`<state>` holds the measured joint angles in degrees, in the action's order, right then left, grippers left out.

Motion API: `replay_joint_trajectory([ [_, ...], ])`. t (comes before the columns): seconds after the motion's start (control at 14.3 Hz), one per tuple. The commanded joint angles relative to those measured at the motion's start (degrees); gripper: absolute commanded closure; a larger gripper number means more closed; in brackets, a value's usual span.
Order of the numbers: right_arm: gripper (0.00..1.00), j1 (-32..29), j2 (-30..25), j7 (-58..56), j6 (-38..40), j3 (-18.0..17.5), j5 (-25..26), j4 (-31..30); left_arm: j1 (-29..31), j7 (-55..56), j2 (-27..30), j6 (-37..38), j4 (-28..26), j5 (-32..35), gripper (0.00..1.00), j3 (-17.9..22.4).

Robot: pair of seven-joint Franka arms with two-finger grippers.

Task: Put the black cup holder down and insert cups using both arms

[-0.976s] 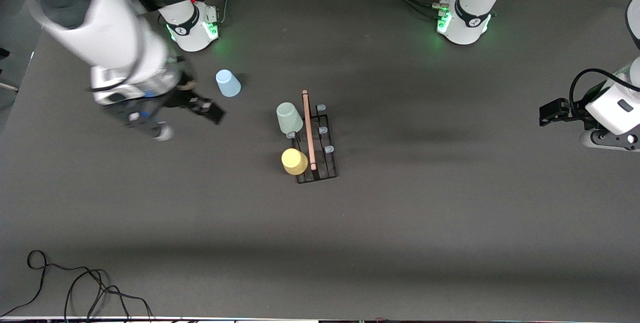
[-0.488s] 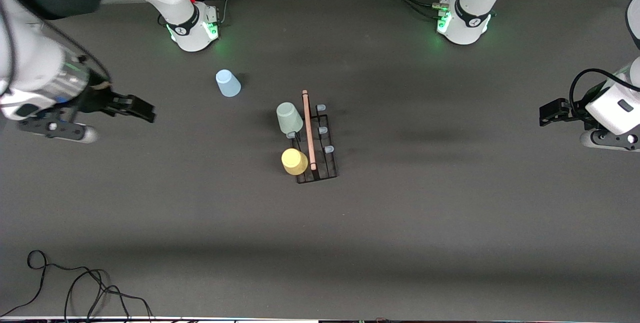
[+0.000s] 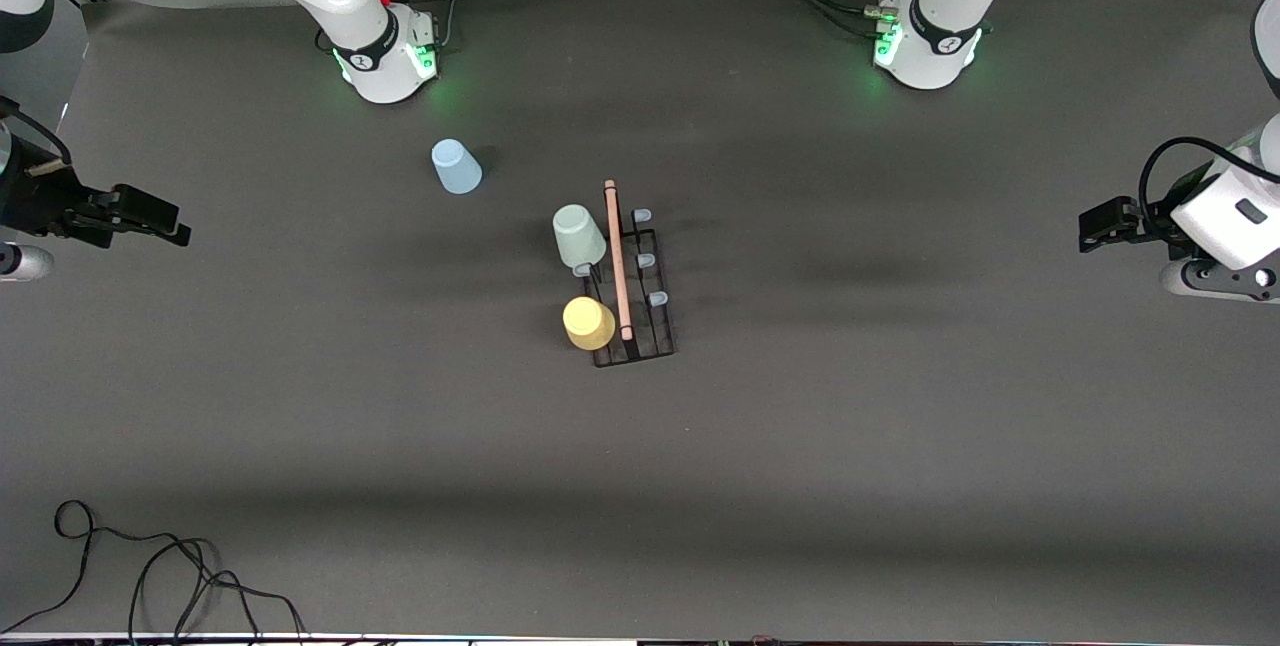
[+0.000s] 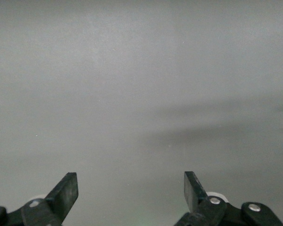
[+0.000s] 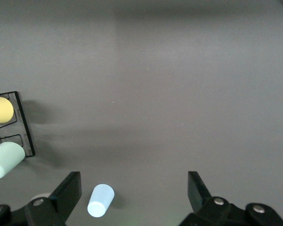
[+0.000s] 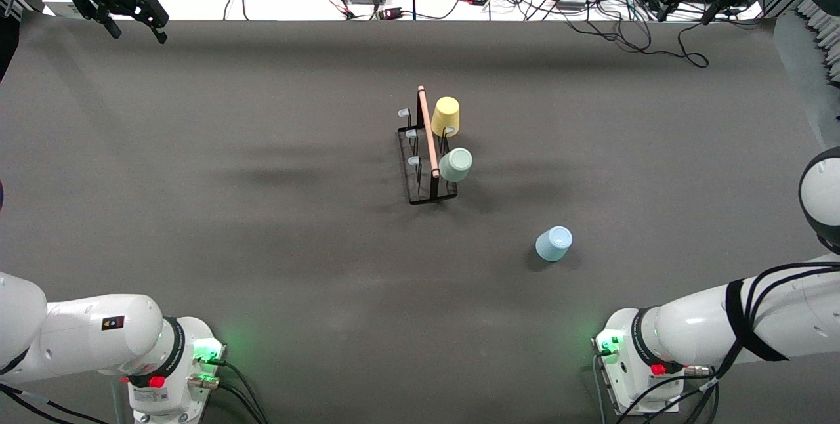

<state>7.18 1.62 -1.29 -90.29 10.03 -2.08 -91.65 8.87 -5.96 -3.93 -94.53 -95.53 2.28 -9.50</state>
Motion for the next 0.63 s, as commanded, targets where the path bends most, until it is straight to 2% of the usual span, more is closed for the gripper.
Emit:
replay_joint_trajectory([
  [0.0,0.00,0.29,-1.45,-2.31,-1.64,-1.24,3.74,-1.78,0.09,-0.63,0.50,0.66,0.00,0.53,0.00,-0.08],
  [0.56,0.00,0.38,-1.18,-2.40,-1.73,-1.24,3.49,-1.43,0.09,-0.63,0.50,0.66,0.00,0.53,0.00,-0.08],
])
